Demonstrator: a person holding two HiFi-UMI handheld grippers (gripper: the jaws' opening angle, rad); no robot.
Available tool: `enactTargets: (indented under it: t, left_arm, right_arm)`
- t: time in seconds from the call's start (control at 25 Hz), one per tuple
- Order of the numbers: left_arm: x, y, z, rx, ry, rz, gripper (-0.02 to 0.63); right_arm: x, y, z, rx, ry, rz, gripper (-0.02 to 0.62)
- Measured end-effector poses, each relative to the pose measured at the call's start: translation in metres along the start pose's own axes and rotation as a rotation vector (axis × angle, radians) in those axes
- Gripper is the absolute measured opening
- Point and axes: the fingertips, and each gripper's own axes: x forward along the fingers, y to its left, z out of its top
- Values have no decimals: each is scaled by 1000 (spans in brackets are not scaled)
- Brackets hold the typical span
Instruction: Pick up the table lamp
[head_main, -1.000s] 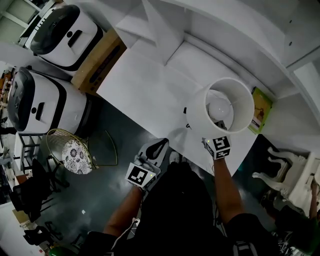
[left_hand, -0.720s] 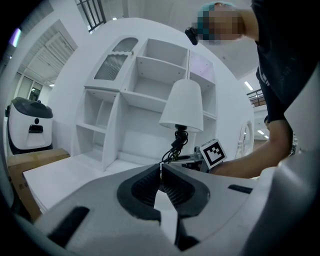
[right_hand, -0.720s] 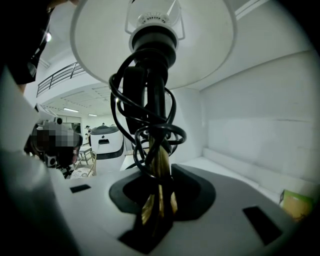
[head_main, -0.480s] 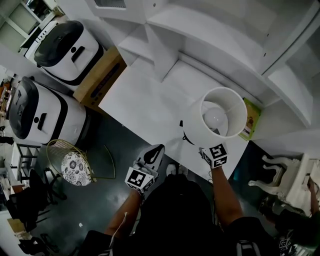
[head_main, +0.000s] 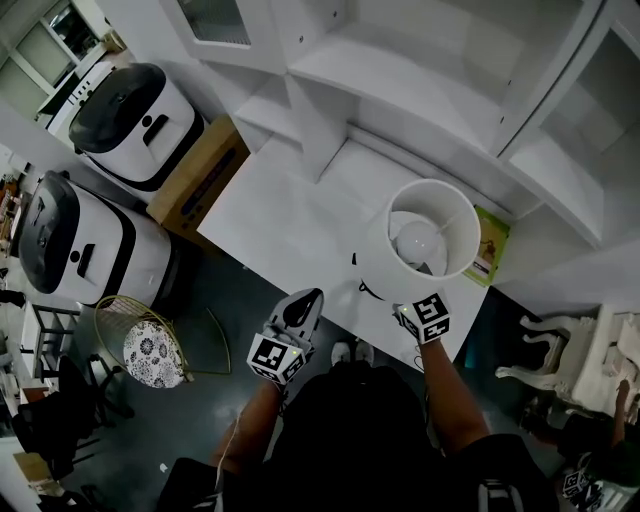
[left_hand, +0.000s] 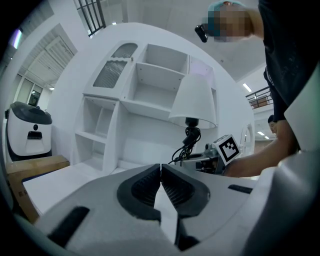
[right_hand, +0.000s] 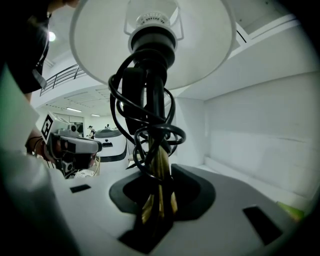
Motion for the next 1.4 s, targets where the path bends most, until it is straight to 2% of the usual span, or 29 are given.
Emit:
enactTargets:
  t: [0.6,1.4]
  left_arm:
    - [7,7,20,25,-42,8,25]
    - [5,1,16,31,-21,7,25]
  right_arm:
    - [-21,8,23,8,-20,9,112]
    - [-49,10,14,24,-8,12,110]
